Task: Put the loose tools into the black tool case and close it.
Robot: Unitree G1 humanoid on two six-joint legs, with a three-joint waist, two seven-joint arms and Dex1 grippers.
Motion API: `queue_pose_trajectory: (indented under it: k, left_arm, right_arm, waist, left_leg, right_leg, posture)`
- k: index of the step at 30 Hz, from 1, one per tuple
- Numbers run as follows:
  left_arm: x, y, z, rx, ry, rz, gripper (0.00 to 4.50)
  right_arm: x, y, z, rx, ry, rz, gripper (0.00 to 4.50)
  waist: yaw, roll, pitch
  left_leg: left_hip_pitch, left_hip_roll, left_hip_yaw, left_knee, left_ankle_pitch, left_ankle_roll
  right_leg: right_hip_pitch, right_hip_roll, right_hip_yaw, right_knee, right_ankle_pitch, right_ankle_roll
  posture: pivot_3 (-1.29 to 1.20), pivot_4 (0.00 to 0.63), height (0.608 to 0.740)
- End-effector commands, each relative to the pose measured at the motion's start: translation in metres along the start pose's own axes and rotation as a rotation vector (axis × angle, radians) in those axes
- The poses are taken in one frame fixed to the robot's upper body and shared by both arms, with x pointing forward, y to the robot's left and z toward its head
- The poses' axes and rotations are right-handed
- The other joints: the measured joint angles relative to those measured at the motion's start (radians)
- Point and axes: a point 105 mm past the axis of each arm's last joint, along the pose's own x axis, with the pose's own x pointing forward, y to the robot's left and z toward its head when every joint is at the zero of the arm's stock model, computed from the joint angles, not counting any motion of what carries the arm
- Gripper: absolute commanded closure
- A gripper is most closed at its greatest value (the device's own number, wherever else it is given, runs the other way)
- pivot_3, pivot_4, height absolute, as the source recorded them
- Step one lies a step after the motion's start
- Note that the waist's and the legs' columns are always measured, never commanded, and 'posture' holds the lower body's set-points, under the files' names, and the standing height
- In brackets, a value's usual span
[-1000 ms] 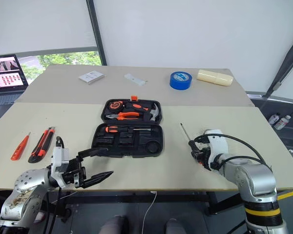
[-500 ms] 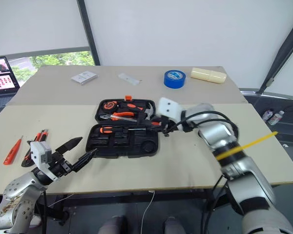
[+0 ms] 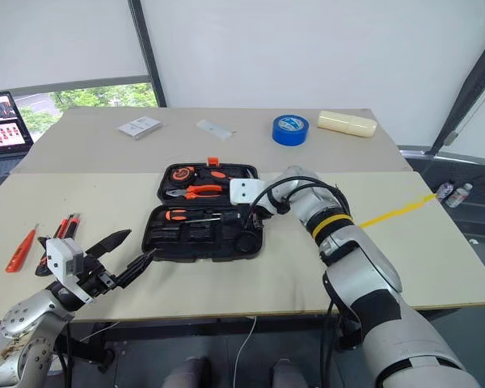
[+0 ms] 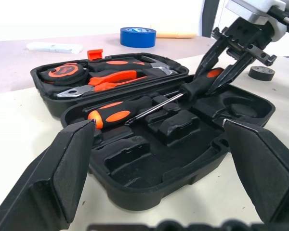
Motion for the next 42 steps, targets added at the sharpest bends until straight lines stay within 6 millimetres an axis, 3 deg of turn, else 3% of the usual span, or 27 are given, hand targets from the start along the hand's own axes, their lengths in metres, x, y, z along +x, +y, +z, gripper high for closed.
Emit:
queue_pose_trajectory:
  k: [1,9,11,16,19,23,30,39,42]
  left_arm:
    - [0.000,0.000,0.013,0.057,-0.033,-0.004,0.00]
    - [0.003,0.000,0.013,0.064,-0.031,-0.007,0.00]
    - [0.003,0.000,0.013,0.063,-0.032,-0.008,0.00]
    - [0.003,0.002,0.012,0.068,-0.030,0.005,0.00]
    - [0.002,0.004,0.010,0.070,-0.026,0.010,0.00]
    - [0.003,0.007,0.010,0.076,-0.030,0.023,0.00]
    - [0.003,0.008,0.010,0.082,-0.028,0.033,0.00]
    - [0.003,0.010,0.010,0.085,-0.021,0.038,0.00]
    - [0.002,0.010,0.010,0.088,-0.016,0.043,0.00]
  right_arm:
    - [-0.001,-0.009,0.016,-0.023,-0.030,-0.030,3.46]
    - [0.003,-0.011,0.007,-0.015,0.006,-0.055,3.46]
    - [0.000,-0.014,0.006,-0.027,0.002,-0.073,2.45]
    - [-0.024,-0.020,0.025,-0.081,-0.124,-0.024,0.90]
    - [-0.041,-0.035,0.037,-0.016,-0.215,-0.057,0.90]
    - [-0.037,-0.045,0.050,0.168,-0.369,-0.125,2.09]
    - [0.005,-0.024,0.045,0.266,-0.406,-0.144,4.46]
    - [0.035,-0.003,0.044,0.274,-0.341,-0.105,4.46]
    - [0.043,0.010,0.033,0.221,-0.243,-0.047,4.46]
  waist:
    - [-0.001,0.000,0.000]
    - [0.000,0.000,0.000]
    - [0.001,0.000,0.000]
    - [0.001,0.001,0.000]
    - [-0.001,0.001,0.001]
    - [-0.005,0.001,0.001]
    - [-0.007,0.001,0.001]
    - [-0.015,0.001,0.001]
    - [-0.016,0.001,0.001]
  left_leg:
    - [0.000,0.000,0.000,0.000,0.000,0.000]
    - [0.000,0.000,0.000,0.000,0.000,0.000]
    - [0.000,0.000,0.000,0.000,0.000,0.000]
    - [0.000,0.000,0.000,0.000,0.000,-0.001]
    - [0.000,0.000,0.000,-0.001,0.001,0.000]
    - [0.000,0.000,0.000,-0.001,0.001,0.000]
    - [0.001,0.000,0.000,-0.002,0.000,0.000]
    - [0.000,0.000,0.000,-0.002,0.000,0.000]
    - [0.000,0.000,0.000,-0.002,0.000,0.000]
  right_leg:
    - [0.000,0.000,0.000,0.000,0.000,0.000]
    - [0.000,0.000,0.000,0.000,0.000,0.000]
    - [0.000,0.000,0.000,0.000,0.000,0.000]
    - [0.000,0.000,0.000,0.000,0.000,0.000]
    - [0.000,0.000,0.000,0.000,0.000,0.000]
    - [0.000,0.000,0.000,0.000,0.000,0.000]
    - [0.001,0.000,0.000,0.000,0.000,0.000]
    - [0.000,0.000,0.000,0.000,0.000,0.000]
    - [0.000,0.000,0.000,0.000,0.000,0.000]
  posture:
    - [0.00,0.150,0.740]
    - [0.00,0.150,0.740]
    - [0.00,0.150,0.740]
    - [0.00,0.150,0.740]
    - [0.00,0.150,0.740]
    - [0.00,0.150,0.740]
    - [0.00,0.150,0.740]
    - [0.00,0.150,0.740]
    - [0.00,0.150,0.740]
